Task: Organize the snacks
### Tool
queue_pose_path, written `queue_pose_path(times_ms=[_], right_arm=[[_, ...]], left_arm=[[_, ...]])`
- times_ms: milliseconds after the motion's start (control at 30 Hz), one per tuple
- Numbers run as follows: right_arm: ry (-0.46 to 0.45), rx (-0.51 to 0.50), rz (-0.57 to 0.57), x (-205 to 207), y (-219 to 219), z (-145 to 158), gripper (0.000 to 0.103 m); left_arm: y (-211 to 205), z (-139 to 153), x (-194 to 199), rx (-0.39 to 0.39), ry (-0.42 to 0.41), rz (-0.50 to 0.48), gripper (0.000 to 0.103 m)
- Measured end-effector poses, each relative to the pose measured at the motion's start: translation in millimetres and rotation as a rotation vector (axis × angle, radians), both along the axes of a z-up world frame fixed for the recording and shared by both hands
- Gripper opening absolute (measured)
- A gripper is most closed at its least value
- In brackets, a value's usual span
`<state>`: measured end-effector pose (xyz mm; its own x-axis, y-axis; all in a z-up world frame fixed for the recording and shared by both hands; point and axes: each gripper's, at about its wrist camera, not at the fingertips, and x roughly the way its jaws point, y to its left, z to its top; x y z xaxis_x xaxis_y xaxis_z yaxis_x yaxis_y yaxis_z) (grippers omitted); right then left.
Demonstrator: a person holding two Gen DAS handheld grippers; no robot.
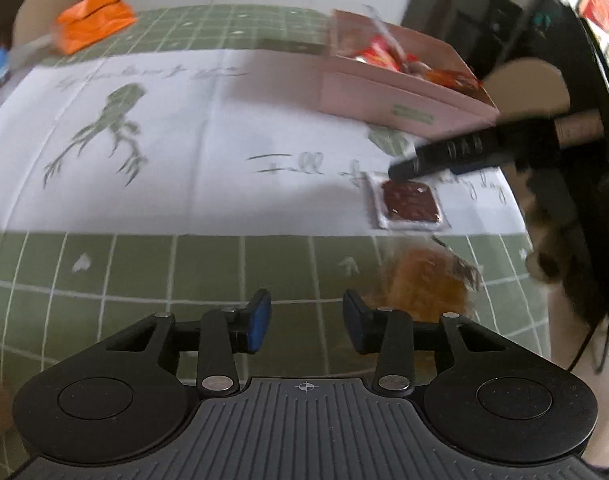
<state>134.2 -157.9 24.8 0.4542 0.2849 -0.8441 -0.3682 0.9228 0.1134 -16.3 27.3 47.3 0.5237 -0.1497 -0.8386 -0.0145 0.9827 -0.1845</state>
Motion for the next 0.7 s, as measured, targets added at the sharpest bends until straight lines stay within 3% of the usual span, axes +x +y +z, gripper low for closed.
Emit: queue_pose_path(times_ms=[67,133,233,267,433,533,700], right_arm=[[0.019,-0.010,0.033,-3,8,-7,0.083],[-0.018,-0.054,0.064,-13,17,-9,0.083],[-0.094,-0.149,0.122,-30,29,-12,0.074],[-0.094,-0.144,0.128,-33,29,-11,0.068],[-0.077,-0.147,0.103,-38,19,-8,0.068],[-0.063,-0.141,0.082,-36,10,-7,0.068],[-0.052,-0.126,0.050,-37,-1,-9,0.069]], left_arm=[[9,6,-3,-0.047,-0.026,0.015,0.044],[11,13,-4,-0.071,-0.062,-0.008,0.044],[-6,23,-3,-0.085,-0.088,-0.123,0.044],[-17,25,-2,-0.077,-0.093,-0.174,0.044],[-63,13,1,0.023,-0.057,-0.337,0.044],[-80,5,-1,0.118,-0.065,-0.360,0.056],[-67,0,6,0.061,-0.035,-0.299,0.061]])
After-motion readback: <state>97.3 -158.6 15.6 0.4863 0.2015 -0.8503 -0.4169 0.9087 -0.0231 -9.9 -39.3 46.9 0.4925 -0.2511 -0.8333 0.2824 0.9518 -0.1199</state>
